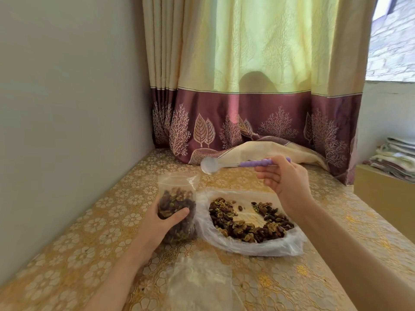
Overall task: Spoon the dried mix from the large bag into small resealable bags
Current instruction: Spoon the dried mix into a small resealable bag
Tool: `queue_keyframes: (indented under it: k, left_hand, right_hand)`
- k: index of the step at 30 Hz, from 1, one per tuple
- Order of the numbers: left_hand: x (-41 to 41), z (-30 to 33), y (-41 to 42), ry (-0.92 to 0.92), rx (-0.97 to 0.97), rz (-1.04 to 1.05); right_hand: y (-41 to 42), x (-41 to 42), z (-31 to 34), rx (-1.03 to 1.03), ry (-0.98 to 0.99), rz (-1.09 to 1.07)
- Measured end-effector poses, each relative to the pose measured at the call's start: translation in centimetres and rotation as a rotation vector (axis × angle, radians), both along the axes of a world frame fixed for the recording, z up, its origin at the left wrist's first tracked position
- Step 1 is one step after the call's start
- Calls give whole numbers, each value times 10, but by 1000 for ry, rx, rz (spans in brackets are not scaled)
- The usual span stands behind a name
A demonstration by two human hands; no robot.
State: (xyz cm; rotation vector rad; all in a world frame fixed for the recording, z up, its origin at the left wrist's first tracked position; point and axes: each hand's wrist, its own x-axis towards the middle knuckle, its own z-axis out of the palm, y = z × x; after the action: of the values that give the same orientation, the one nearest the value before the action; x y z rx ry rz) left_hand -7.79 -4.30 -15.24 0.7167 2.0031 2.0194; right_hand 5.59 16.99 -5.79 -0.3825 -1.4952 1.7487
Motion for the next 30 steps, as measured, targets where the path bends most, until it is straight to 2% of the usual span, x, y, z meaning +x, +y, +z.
queue_keyframes:
  k: [3,6,11,17,20,23,25,27,30]
  left_hand:
    - [2,8,-1,-73,105,-29]
    - [4,14,1,-158,209,-77]
    - [13,28,9,-153,237,-145]
    - [49,38,25,-85,43,-306]
    - [72,34,39,-59,-95,-357]
    - [95,24,54,-31,-202,-457]
    - [108,18,61,-41,-216,-518]
    - [115,19,65,-49,-214,-528]
    - [117,27,67,21,-193,-543]
  right_hand:
    - [18,19,-16,-45,-138,-63]
    - [28,42,-39,14,-275,-105]
    - [35,73,-71,80,-329,-114]
    - [35,87,-91,182,-376,-249]
    - [34,89,-94,336,-377,-304]
    - [35,93,-100,508,-547,-477]
    - [32,99,-98,653,-469,-613]
    - [24,106,-89,701,-290,-528]
    - [13,116,-75,463,-161,-15]
